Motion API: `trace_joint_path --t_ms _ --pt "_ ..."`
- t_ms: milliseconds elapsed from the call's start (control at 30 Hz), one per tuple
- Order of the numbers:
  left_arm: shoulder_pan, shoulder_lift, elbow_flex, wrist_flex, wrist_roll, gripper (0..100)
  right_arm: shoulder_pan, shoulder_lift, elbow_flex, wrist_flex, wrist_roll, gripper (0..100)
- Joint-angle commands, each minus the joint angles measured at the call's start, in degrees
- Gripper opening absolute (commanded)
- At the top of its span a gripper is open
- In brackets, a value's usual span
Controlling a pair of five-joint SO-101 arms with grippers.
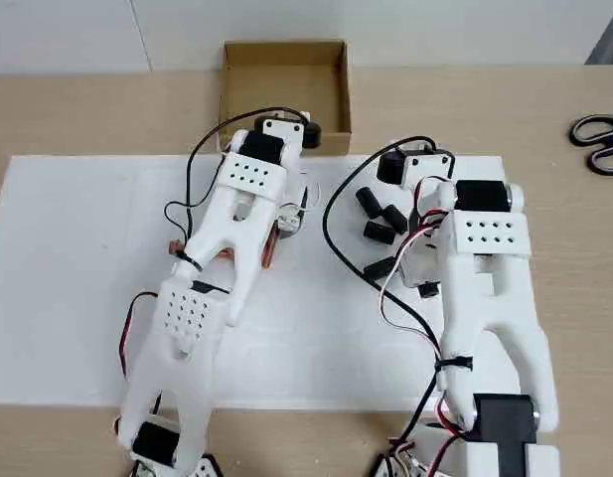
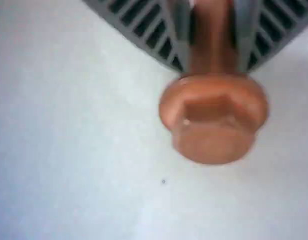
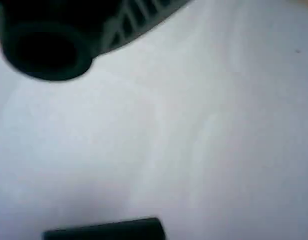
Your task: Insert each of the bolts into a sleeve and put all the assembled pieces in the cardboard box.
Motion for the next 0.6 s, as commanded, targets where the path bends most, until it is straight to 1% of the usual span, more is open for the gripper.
trace_joint_path --t_ms 0,100,267,400,567 --pt "-0.1 -1.1 -5.0 0.5 0.3 1 0.5 -3.0 -0.5 0.3 -0.6 0.3" --pt "-0.1 -4.7 -5.1 0.5 0.2 1 0.5 -3.1 -0.5 0.3 -0.6 0.3" --pt "0.9 -14.6 -5.1 0.5 0.3 1 0.1 -3.2 -0.8 0.3 -0.5 0.6" --pt "2.4 -21.5 -0.7 0.5 0.3 1 0.1 -4.8 -0.9 0.3 -0.3 0.5" --pt "4.7 -30.9 5.4 0.4 0.0 1 -0.4 -12.4 -0.9 -0.3 -0.3 0.4"
